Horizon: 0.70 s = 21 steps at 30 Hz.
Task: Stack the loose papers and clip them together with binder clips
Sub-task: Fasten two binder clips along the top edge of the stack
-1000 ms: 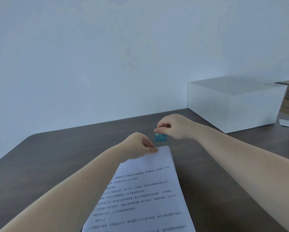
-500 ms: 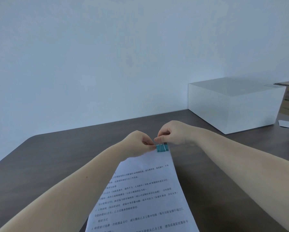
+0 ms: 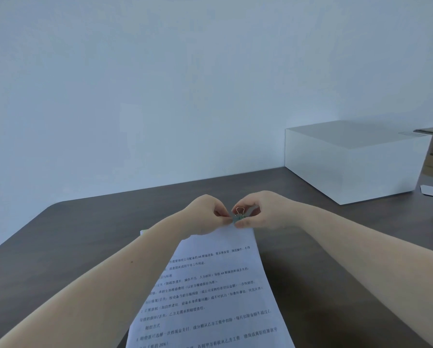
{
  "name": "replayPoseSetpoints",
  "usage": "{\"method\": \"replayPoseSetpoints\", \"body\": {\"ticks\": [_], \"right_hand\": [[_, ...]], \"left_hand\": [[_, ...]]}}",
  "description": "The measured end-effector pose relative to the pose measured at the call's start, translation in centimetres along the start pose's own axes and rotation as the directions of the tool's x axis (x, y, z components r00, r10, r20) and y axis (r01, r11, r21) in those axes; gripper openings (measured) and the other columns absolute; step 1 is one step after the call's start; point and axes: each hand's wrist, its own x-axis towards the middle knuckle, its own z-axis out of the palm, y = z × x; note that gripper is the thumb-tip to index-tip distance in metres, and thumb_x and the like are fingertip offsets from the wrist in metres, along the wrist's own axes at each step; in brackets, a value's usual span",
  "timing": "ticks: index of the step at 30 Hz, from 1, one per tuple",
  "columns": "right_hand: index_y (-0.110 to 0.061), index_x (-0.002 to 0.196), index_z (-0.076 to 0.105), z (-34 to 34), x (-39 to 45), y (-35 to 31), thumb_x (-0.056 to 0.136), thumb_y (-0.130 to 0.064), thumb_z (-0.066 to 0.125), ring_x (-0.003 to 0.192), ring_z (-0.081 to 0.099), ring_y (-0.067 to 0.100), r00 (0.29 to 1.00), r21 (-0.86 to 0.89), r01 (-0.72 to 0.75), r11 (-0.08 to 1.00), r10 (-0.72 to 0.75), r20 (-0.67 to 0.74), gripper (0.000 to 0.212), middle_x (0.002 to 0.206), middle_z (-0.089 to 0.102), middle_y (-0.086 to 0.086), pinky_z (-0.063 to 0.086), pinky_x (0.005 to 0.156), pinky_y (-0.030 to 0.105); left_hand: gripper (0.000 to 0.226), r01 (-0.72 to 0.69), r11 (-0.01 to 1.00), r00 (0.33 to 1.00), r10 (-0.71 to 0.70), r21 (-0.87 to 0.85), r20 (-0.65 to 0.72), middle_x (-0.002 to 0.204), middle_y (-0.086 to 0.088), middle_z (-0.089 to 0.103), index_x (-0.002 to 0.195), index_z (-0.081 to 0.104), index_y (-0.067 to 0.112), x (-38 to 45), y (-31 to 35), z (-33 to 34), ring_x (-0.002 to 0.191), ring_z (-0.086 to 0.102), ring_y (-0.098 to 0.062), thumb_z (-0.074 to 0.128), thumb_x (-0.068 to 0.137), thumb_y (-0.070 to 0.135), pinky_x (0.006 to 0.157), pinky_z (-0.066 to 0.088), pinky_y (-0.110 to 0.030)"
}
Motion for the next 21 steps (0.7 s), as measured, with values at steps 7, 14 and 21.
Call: {"method": "replayPoseSetpoints", "body": {"ticks": [7, 14, 21], "right_hand": [[-0.026, 0.100, 0.046, 0.8, -0.3, 0.2, 0.087, -0.027, 0.065, 0.088, 0.057, 0.022, 0.992, 0.035, -0.061, 0.998, 0.057, 0.109, 0.023, 0.104, 0.067, -0.001, 0.049, 0.082, 0.032], [-0.030, 0.098, 0.047, 1.4, -0.7, -0.2, 0.093, -0.016, 0.058, 0.080, 0.054, 0.013, 0.995, 0.114, -0.021, 0.993, 0.009, 0.102, 0.018, 0.096, 0.062, -0.004, 0.046, 0.070, 0.024], [-0.021, 0.086, 0.070, 1.9, -1.9, -0.8, 0.092, -0.050, 0.052, 0.068, 0.066, 0.014, 0.977, 0.577, -0.215, 0.788, 0.181, 0.116, 0.034, 0.093, 0.073, 0.006, 0.049, 0.051, 0.018]], "left_hand": [[0.021, -0.029, 0.997, 0.999, 0.032, 0.074, -0.042, 0.068, 0.005, 0.052, 0.094, 0.075, 0.009, -0.2, 0.1, 0.4, 0.062, 0.046, -0.013, 0.063, 0.091, 0.025, 0.055, 0.038, -0.021], [0.023, -0.029, 0.996, 0.999, 0.032, 0.082, -0.036, 0.063, 0.005, 0.048, 0.096, 0.074, 0.006, -0.3, -0.2, 0.7, 0.058, 0.041, -0.012, 0.062, 0.091, 0.025, 0.052, 0.034, -0.021], [0.031, -0.050, 0.995, 0.998, 0.052, 0.090, -0.024, 0.060, 0.004, 0.046, 0.084, 0.073, 0.006, -0.7, -0.2, 0.4, 0.056, 0.039, -0.014, 0.063, 0.091, 0.034, 0.053, 0.034, -0.023]]}}
